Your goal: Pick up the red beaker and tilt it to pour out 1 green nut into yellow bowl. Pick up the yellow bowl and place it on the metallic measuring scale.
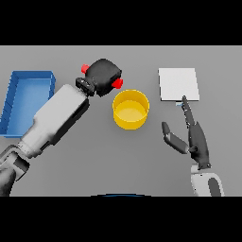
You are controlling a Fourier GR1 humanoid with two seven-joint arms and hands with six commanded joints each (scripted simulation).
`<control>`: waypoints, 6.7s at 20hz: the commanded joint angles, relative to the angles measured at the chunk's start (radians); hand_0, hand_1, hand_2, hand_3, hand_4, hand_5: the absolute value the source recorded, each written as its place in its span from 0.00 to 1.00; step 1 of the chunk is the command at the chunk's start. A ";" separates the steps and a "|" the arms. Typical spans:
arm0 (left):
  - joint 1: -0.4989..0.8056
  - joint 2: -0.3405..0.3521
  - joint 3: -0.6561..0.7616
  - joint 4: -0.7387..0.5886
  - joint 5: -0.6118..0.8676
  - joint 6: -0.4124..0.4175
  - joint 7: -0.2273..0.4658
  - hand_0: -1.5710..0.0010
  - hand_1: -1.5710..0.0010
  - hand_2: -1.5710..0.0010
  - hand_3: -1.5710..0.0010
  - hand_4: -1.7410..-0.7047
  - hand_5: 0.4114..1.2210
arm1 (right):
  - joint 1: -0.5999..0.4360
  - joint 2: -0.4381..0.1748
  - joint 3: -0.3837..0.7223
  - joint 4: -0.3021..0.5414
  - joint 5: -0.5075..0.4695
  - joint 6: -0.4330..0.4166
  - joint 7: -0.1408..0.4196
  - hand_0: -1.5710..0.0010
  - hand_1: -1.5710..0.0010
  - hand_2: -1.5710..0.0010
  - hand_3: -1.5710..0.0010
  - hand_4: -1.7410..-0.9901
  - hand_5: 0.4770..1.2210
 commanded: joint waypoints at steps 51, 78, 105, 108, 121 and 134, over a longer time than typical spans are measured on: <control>-0.598 0.181 0.199 0.670 0.039 0.055 0.072 0.00 0.00 0.00 0.08 0.00 1.00 | -0.027 0.024 0.003 0.035 -0.006 -0.014 -0.013 1.00 1.00 1.00 1.00 0.98 0.25; 0.404 0.256 0.556 -0.192 0.664 0.450 0.553 0.00 0.00 0.00 0.02 0.00 0.91 | -0.013 0.003 0.014 0.047 0.019 -0.010 -0.046 1.00 1.00 1.00 1.00 0.97 0.23; 0.516 0.276 0.456 -0.291 0.618 0.351 0.508 0.98 0.98 0.98 0.98 0.96 0.31 | -0.197 -0.193 0.088 0.094 0.169 0.140 0.065 1.00 1.00 1.00 1.00 0.89 0.27; 0.525 0.285 0.461 -0.307 0.620 0.353 0.508 0.99 0.99 0.99 0.99 0.97 0.32 | -0.286 -0.280 0.165 0.122 0.278 0.210 0.047 1.00 1.00 1.00 1.00 0.79 0.26; 0.516 0.300 0.462 -0.290 0.621 0.342 0.505 1.00 1.00 1.00 1.00 0.96 0.37 | -0.652 -0.383 0.461 0.358 0.567 0.424 -0.075 1.00 1.00 1.00 1.00 0.70 0.32; 0.539 0.317 0.473 -0.300 0.631 0.338 0.488 1.00 1.00 1.00 1.00 0.96 0.36 | -0.817 -0.289 0.569 0.576 0.628 0.507 -0.084 1.00 1.00 1.00 1.00 0.64 0.35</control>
